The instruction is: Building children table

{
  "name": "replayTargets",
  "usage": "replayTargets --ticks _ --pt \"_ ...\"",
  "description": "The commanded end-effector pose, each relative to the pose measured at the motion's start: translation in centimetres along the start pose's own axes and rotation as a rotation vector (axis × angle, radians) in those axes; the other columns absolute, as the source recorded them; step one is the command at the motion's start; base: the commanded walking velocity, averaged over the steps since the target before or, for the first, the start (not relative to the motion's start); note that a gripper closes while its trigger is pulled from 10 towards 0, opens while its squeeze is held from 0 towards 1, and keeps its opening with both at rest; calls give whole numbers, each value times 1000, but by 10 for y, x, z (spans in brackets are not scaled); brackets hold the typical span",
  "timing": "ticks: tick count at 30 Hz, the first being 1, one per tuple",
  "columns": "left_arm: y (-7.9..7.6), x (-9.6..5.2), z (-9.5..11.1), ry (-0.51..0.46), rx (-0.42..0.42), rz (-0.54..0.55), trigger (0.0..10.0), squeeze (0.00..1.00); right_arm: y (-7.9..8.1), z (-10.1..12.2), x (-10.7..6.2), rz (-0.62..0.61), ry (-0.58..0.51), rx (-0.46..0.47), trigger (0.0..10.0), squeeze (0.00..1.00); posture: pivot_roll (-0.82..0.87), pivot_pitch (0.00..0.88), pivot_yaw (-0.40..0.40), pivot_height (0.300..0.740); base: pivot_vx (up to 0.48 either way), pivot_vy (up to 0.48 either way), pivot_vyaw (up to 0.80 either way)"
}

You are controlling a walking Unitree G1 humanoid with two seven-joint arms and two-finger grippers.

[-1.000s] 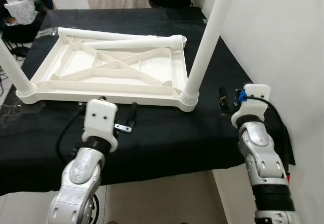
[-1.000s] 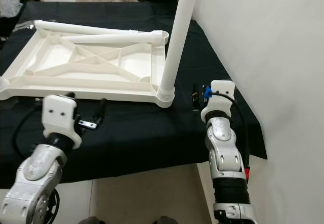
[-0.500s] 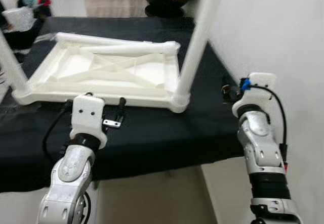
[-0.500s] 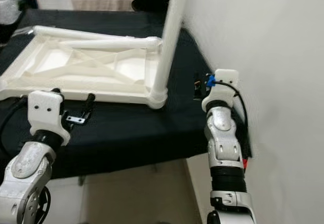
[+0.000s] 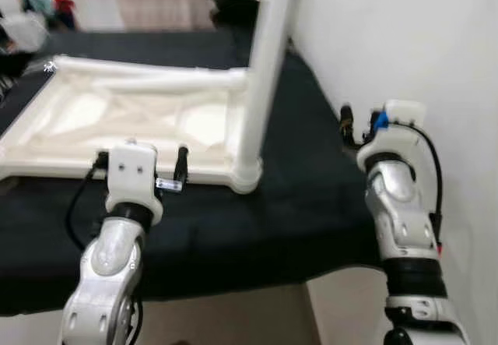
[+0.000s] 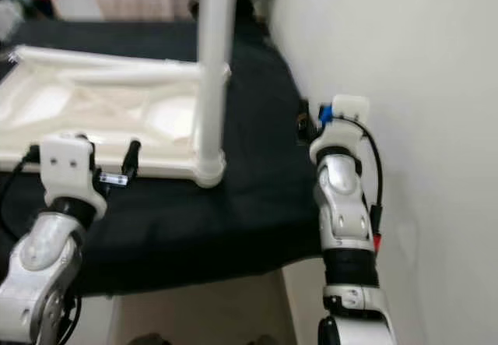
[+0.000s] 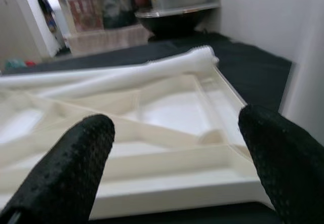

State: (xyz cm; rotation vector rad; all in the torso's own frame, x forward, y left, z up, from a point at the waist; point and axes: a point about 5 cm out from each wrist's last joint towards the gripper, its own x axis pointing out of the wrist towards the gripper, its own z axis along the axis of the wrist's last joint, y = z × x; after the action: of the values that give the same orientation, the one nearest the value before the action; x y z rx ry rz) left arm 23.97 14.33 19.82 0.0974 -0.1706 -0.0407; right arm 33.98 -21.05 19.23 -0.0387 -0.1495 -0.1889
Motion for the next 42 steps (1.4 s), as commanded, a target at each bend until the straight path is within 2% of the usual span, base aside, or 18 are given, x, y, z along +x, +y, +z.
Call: replayTargets --ticks 1,4,9,21,31,36,38,41,42 --pt "0 -2 -1 5 11 0 10000 0 0 -7 -1 19 28 15 10000 0 61 96 -79 740 0 0 0" --pt "-3 -3 -2 10 9 -7 10000 0 3 -12 -2 62 56 17 10000 0 61 103 -79 740 0 0 0" --pt "-7 -5 -4 24 -3 -29 10000 0 7 -12 -2 112 41 28 10000 0 63 108 -80 740 0 0 0" --pt "-22 -10 -10 49 -25 -87 10000 0 9 -9 -1 145 27 26 10000 0 56 115 -77 740 0 0 788" --pt "-23 -12 -12 65 -32 -95 10000 0 -6 -10 5 25 55 -2 10000 0 57 116 -79 740 0 0 106" --pt "-23 -12 -12 64 -31 -96 10000 0 -10 -12 8 3 77 -15 10000 0 55 125 -76 740 0 0 0" --pt "-24 -12 -14 75 -34 -101 10000 0 -12 -18 12 58 122 10 10000 0 54 124 -74 740 0 0 0" --pt "-28 -17 -22 110 -47 -148 10000 0 -17 -27 17 212 195 12 10000 0 54 127 -71 740 0 0 0" --pt "-28 -17 -22 110 -47 -148 10000 0 -17 -27 17 212 195 12 10000 0 54 127 -71 740 0 0 0"
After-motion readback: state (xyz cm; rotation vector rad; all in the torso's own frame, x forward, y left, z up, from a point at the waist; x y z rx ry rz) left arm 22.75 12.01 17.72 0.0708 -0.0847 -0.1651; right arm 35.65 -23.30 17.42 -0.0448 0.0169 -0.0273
